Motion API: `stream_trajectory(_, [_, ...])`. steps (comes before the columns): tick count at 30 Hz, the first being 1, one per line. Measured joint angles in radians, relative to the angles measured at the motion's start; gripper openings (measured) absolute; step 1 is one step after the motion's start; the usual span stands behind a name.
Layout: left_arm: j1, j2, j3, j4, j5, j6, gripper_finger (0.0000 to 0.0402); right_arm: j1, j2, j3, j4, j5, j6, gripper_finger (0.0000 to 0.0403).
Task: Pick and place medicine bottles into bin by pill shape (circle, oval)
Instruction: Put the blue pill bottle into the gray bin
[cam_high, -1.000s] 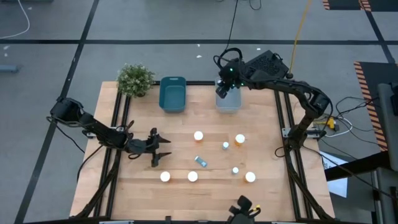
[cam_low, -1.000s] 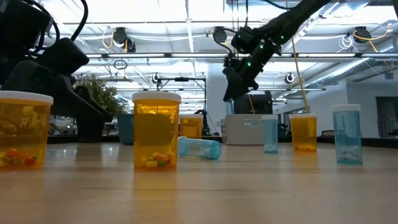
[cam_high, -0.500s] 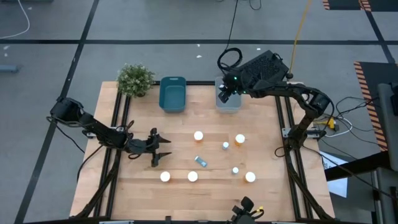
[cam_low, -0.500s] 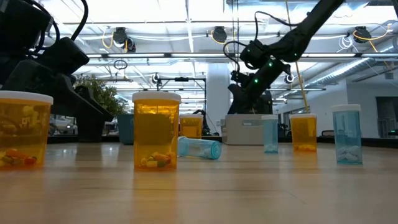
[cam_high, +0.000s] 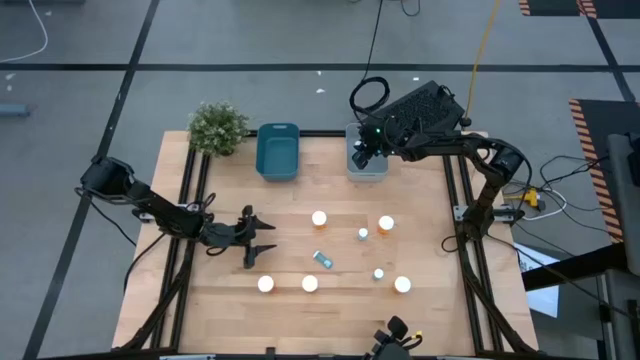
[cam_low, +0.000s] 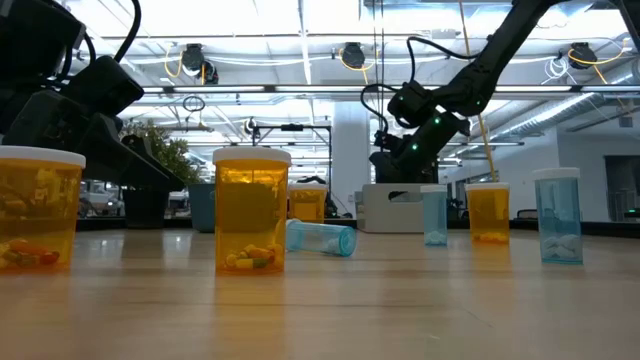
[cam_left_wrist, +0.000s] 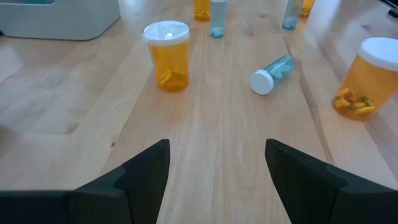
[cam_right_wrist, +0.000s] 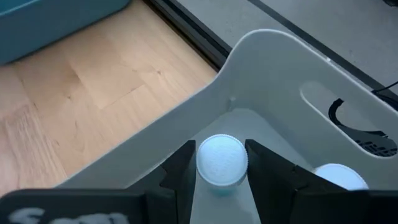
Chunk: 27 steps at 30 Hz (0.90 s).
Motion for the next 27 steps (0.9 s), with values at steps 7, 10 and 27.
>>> stream_trajectory(7, [0.0, 0.0, 0.0, -0.001, 0.0, 0.008, 0.0268, 0.0, 0.0, 0.0, -0.004, 0.001, 0.0, 0.015])
stream_trajectory(10, [0.0, 0.0, 0.0, -0.001, 0.0, 0.009, 0.0268, 0.0, 0.0, 0.0, -0.002, 0.002, 0.0, 0.0172])
stream_trajectory(27, [0.0, 0.0, 0.0, -0.002, 0.0, 0.01, 0.0268, 0.049, -0.261, 0.0, -0.172, 0.001, 0.02, 0.0212])
